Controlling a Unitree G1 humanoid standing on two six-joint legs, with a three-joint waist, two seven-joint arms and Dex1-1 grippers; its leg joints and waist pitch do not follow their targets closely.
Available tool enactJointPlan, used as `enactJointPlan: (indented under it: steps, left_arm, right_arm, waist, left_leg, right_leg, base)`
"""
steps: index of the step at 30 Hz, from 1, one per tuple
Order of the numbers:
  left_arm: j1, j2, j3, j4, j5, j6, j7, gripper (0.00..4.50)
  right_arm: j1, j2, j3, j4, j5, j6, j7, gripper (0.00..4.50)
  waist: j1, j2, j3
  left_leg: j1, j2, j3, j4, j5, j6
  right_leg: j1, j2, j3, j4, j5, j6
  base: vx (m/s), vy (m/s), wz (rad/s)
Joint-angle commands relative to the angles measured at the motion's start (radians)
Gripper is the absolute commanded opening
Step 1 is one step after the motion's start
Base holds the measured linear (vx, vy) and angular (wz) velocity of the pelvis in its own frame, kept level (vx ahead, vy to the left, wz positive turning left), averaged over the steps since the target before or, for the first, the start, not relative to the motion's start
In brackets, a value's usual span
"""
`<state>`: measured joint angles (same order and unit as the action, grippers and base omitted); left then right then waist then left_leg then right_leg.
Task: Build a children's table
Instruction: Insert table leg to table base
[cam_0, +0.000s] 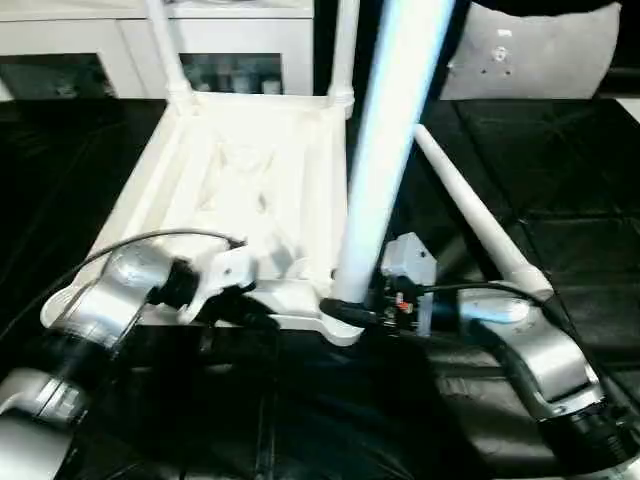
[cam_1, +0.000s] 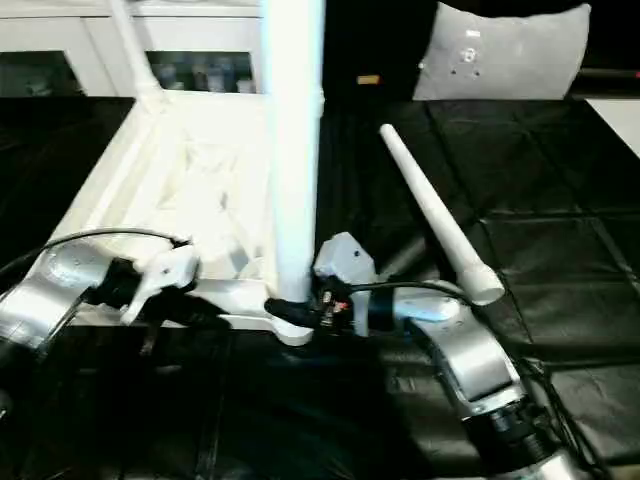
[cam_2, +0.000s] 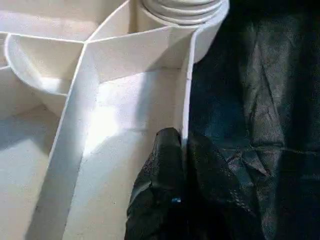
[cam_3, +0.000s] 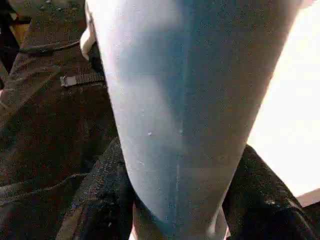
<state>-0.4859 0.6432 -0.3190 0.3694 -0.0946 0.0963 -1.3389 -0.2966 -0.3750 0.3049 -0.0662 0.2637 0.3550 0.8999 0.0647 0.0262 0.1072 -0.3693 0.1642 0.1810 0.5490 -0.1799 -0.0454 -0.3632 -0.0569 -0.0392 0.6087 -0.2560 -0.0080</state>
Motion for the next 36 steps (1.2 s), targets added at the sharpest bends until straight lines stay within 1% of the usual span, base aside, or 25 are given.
enactJointPlan:
  steps: [1,2,3,4,5,6,7,9,10,13,14,16,17,18,19,20,22,23,25,30,31,33,34,35,36]
  left_arm:
    - [0.024,0.01,0.076,-0.051,-0.002,0.079,0.148,0.0]
    - [0.058,0.012,0.099,-0.103,-0.01,0.117,0.177,0.0]
    - [0.119,0.009,0.134,-0.196,-0.024,0.176,0.22,0.0]
    - [0.156,0.007,0.156,-0.255,-0.034,0.214,0.246,0.0]
    - [0.201,0.003,0.179,-0.331,-0.042,0.266,0.273,0.0]
    - [0.226,0.0,0.191,-0.373,-0.045,0.295,0.287,0.0]
    - [0.267,-0.007,0.205,-0.439,-0.039,0.334,0.309,0.0]
    - [0.362,-0.039,0.234,-0.603,-0.023,0.441,0.371,0.0]
    - [0.384,-0.051,0.236,-0.645,-0.021,0.469,0.39,0.0]
    - [0.429,-0.082,0.226,-0.741,-0.018,0.53,0.43,0.0]
    - [0.445,-0.101,0.215,-0.785,-0.014,0.56,0.452,0.0]
    - [0.457,-0.122,0.195,-0.836,-0.012,0.601,0.478,0.0]
    - [0.455,-0.165,0.155,-0.906,-0.005,0.673,0.528,0.0]
    - [0.445,-0.183,0.137,-0.919,-0.001,0.693,0.547,0.0]
    - [0.434,-0.195,0.127,-0.918,0.003,0.702,0.557,0.0]
    - [0.422,-0.202,0.115,-0.911,0.011,0.707,0.566,0.0]
    - [0.4,-0.203,0.098,-0.891,0.026,0.71,0.577,0.0]
    - [0.392,-0.202,0.094,-0.884,0.03,0.713,0.58,0.0]
    - [0.363,-0.201,0.086,-0.856,0.042,0.726,0.593,0.0]
    - [0.357,-0.185,0.098,-0.848,0.048,0.761,0.612,0.0]
    - [0.356,-0.184,0.102,-0.845,0.051,0.766,0.619,0.0]
    - [0.354,-0.181,0.107,-0.837,0.053,0.761,0.628,0.0]
    - [0.353,-0.184,0.113,-0.832,0.047,0.757,0.629,0.0]
    - [0.351,-0.183,0.116,-0.826,0.042,0.753,0.628,0.0]
    - [0.35,-0.182,0.117,-0.825,0.041,0.752,0.627,0.0]
  right_arm:
    - [0.091,-0.003,0.122,0.12,-0.055,0.088,-0.012,1.89]
    - [0.091,0.003,0.115,0.12,-0.058,0.085,-0.026,1.89]
    - [0.092,0.013,0.104,0.115,-0.063,0.084,-0.047,1.89]
    - [0.091,0.019,0.097,0.114,-0.066,0.083,-0.06,1.89]
    - [0.091,0.027,0.087,0.111,-0.069,0.086,-0.075,1.89]
    - [0.09,0.032,0.082,0.111,-0.072,0.088,-0.084,1.89]
    - [0.086,0.039,0.074,0.112,-0.074,0.089,-0.097,1.89]
    - [0.069,0.06,0.054,0.126,-0.087,0.088,-0.141,1.89]
    - [0.062,0.067,0.049,0.134,-0.091,0.089,-0.154,1.89]
    - [0.044,0.086,0.035,0.156,-0.092,0.089,-0.183,1.89]
    - [0.032,0.098,0.027,0.172,-0.091,0.09,-0.2,1.89]
    - [0.019,0.112,0.017,0.187,-0.087,0.09,-0.217,1.89]
    - [-0.005,0.139,0.0,0.219,-0.08,0.093,-0.245,1.89]
    - [-0.013,0.149,-0.006,0.231,-0.076,0.095,-0.252,1.89]
    - [-0.02,0.156,-0.009,0.241,-0.074,0.096,-0.256,1.89]
    - [-0.025,0.161,-0.009,0.249,-0.076,0.095,-0.257,1.89]
    - [-0.03,0.166,-0.003,0.261,-0.08,0.092,-0.254,1.89]
    - [-0.032,0.167,0.0,0.265,-0.082,0.09,-0.252,1.89]
    - [-0.036,0.173,0.008,0.278,-0.087,0.081,-0.247,1.89]
    - [-0.057,0.197,-0.01,0.315,-0.072,0.08,-0.244,1.89]
    - [-0.063,0.202,-0.014,0.324,-0.07,0.077,-0.243,2.45]
    - [-0.073,0.208,-0.019,0.34,-0.07,0.07,-0.242,2.45]
    - [-0.076,0.21,-0.02,0.346,-0.07,0.067,-0.241,2.65]
    - [-0.079,0.213,-0.023,0.352,-0.069,0.065,-0.241,2.65]
    - [-0.079,0.213,-0.024,0.353,-0.068,0.064,-0.241,2.85]
  waist:
    - [-0.003,0.007,-0.01]
    - [-0.006,0.008,-0.009]
    - [-0.011,0.001,-0.007]
    - [-0.013,0.003,-0.012]
    - [-0.022,0.004,-0.008]
    - [-0.031,0.004,-0.011]
    - [-0.034,-0.003,-0.012]
    - [-0.042,-0.006,-0.018]
    - [-0.045,-0.004,-0.016]
    - [-0.046,-0.005,-0.012]
    - [-0.047,-0.01,-0.013]
    - [-0.047,-0.01,-0.014]
    - [-0.045,-0.015,-0.017]
    - [-0.047,-0.01,-0.02]
    - [-0.048,-0.017,-0.019]
    - [-0.046,-0.019,-0.021]
    - [-0.045,-0.019,-0.024]
    - [-0.044,-0.022,-0.028]
    - [-0.043,-0.021,-0.031]
    - [-0.042,-0.019,-0.032]
    - [-0.044,-0.019,-0.031]
    - [-0.045,-0.02,-0.031]
    - [-0.045,-0.019,-0.033]
    - [-0.044,-0.02,-0.033]
    - [-0.044,-0.02,-0.034]
  left_leg:
    - [0.016,0.084,-0.036,-0.085,-0.293,0.003]
    - [0.018,0.084,-0.037,-0.087,-0.315,-0.004]
    - [0.013,0.083,-0.038,-0.09,-0.323,-0.005]
    - [0.012,0.087,-0.04,-0.09,-0.317,-0.011]
    - [0.007,0.085,-0.041,-0.093,-0.311,-0.006]
    - [0.007,0.085,-0.041,-0.093,-0.306,-0.004]
    - [0.009,0.082,-0.039,-0.091,-0.302,0.003]
    - [0.008,0.082,-0.034,-0.087,-0.27,0.013]
    - [0.005,0.082,-0.035,-0.087,-0.26,0.016]
    - [0.009,0.077,-0.031,-0.084,-0.262,0.026]
    - [0.009,0.077,-0.031,-0.082,-0.267,0.024]
    - [0.008,0.079,-0.032,-0.082,-0.255,0.024]
    - [0.008,0.075,-0.03,-0.079,-0.236,0.028]
    - [0.01,0.08,-0.03,-0.08,-0.229,0.024]
    - [0.008,0.077,-0.029,-0.078,-0.22,0.026]
    - [0.007,0.074,-0.029,-0.075,-0.209,0.028]
    - [0.007,0.073,-0.029,-0.073,-0.19,0.033]
    - [0.007,0.071,-0.028,-0.07,-0.17,0.039]
    - [0.009,0.071,-0.027,-0.066,-0.139,0.05]
    - [0.007,0.069,-0.027,-0.063,-0.151,0.049]
    - [0.007,0.07,-0.028,-0.065,-0.166,0.045]
    - [0.007,0.069,-0.028,-0.064,-0.192,0.036]
    - [0.01,0.07,-0.028,-0.063,-0.192,0.035]
    - [0.01,0.071,-0.028,-0.063,-0.179,0.034]
    - [0.007,0.07,-0.028,-0.063,-0.173,0.035]
  right_leg:
    - [0.005,-0.104,0.064,-0.089,-0.216,-0.22]
    - [0.003,-0.104,0.064,-0.093,-0.263,-0.213]
    - [0.004,-0.103,0.065,-0.096,-0.299,-0.204]
    - [0.007,-0.106,0.065,-0.09,-0.285,-0.206]
    - [0.004,-0.101,0.064,-0.091,-0.276,-0.206]
    - [0.005,-0.099,0.064,-0.088,-0.255,-0.211]
    - [0.003,-0.094,0.065,-0.092,-0.256,-0.209]
    - [0.006,-0.094,0.067,-0.089,-0.202,-0.224]
    - [0.008,-0.095,0.066,-0.087,-0.188,-0.228]
    - [0.002,-0.09,0.067,-0.096,-0.223,-0.226]
    - [0.003,-0.09,0.068,-0.096,-0.23,-0.225]
    - [0.004,-0.091,0.069,-0.094,-0.22,-0.225]
    - [0.005,-0.088,0.068,-0.094,-0.208,-0.221]
    - [0.007,-0.09,0.068,-0.088,-0.186,-0.227]
    - [0.007,-0.087,0.067,-0.09,-0.172,-0.231]
    - [0.008,-0.086,0.067,-0.09,-0.162,-0.23]
    - [0.011,-0.086,0.066,-0.087,-0.133,-0.227]
    - [0.014,-0.085,0.065,-0.083,-0.096,-0.227]
    - [0.015,-0.083,0.063,-0.078,-0.041,-0.233]
    - [0.019,-0.085,0.062,-0.077,-0.053,-0.246]
    - [0.018,-0.085,0.062,-0.078,-0.073,-0.249]
    - [0.018,-0.086,0.062,-0.081,-0.123,-0.245]
    - [0.016,-0.086,0.063,-0.081,-0.127,-0.246]
    - [0.017,-0.086,0.064,-0.08,-0.112,-0.247]
    - [0.019,-0.085,0.063,-0.078,-0.101,-0.247]
  base:
    - [0.0,0.0,0.0]
    - [0.0,0.0,0.0]
    - [0.0,0.0,0.0]
    - [0.0,0.0,0.0]
    - [0.0,0.0,0.0]
    - [0.0,0.0,0.0]
    - [0.0,0.0,0.0]
    - [0.0,0.0,0.0]
    - [0.0,0.0,0.0]
    - [0.0,0.0,0.0]
    - [0.0,0.0,0.0]
    - [0.0,0.0,0.0]
    - [0.0,0.0,0.0]
    - [0.0,0.0,0.0]
    - [0.0,0.0,0.0]
    - [0.0,0.0,0.0]
    - [0.0,0.0,0.0]
    - [0.0,0.0,0.0]
    - [0.0,0.0,0.0]
    - [0.0,0.0,0.0]
    - [0.0,0.0,0.0]
    - [0.0,0.0,0.0]
    - [0.0,0.0,0.0]
    - [0.0,0.0,0.0]
    - [0.0,0.0,0.0]
